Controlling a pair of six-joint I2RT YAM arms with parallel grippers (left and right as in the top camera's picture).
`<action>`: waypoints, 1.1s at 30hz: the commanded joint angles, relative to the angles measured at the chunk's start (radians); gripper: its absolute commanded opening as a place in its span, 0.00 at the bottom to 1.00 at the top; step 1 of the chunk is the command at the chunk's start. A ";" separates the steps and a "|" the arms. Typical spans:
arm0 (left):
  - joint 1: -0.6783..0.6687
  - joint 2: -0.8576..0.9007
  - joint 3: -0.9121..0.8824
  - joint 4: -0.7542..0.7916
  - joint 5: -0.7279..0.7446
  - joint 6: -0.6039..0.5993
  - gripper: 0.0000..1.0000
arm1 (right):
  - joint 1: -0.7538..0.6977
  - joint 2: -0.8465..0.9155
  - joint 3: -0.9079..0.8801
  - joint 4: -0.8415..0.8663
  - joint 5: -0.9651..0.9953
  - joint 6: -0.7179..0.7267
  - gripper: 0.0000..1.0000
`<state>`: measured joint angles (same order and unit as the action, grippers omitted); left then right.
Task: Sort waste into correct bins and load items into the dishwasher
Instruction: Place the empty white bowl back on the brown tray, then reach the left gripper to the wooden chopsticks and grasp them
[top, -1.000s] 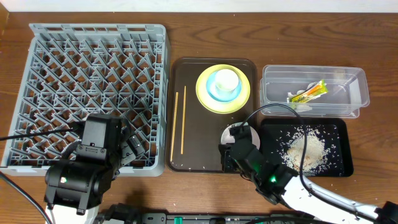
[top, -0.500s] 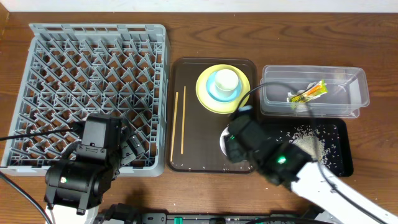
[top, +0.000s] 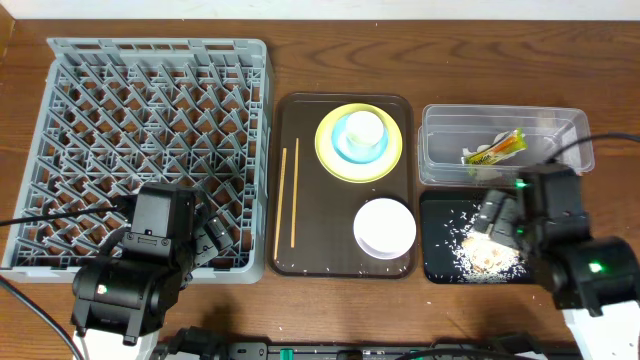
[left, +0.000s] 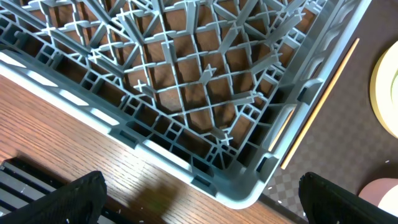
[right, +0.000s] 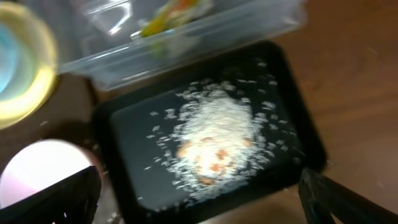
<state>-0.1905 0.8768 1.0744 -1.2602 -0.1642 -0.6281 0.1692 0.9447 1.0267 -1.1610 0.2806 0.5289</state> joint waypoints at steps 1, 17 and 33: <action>0.004 -0.002 0.006 -0.005 -0.016 0.006 1.00 | -0.055 -0.009 0.015 -0.003 0.010 -0.010 0.99; 0.004 -0.002 0.006 0.096 -0.016 0.002 0.98 | -0.056 -0.008 0.014 -0.002 0.007 -0.010 0.99; -0.200 0.486 0.171 0.291 0.374 0.303 0.12 | -0.056 -0.008 0.014 -0.003 0.007 -0.010 0.99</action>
<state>-0.3500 1.2652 1.2240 -0.9806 0.2939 -0.3641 0.1257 0.9390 1.0267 -1.1625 0.2810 0.5289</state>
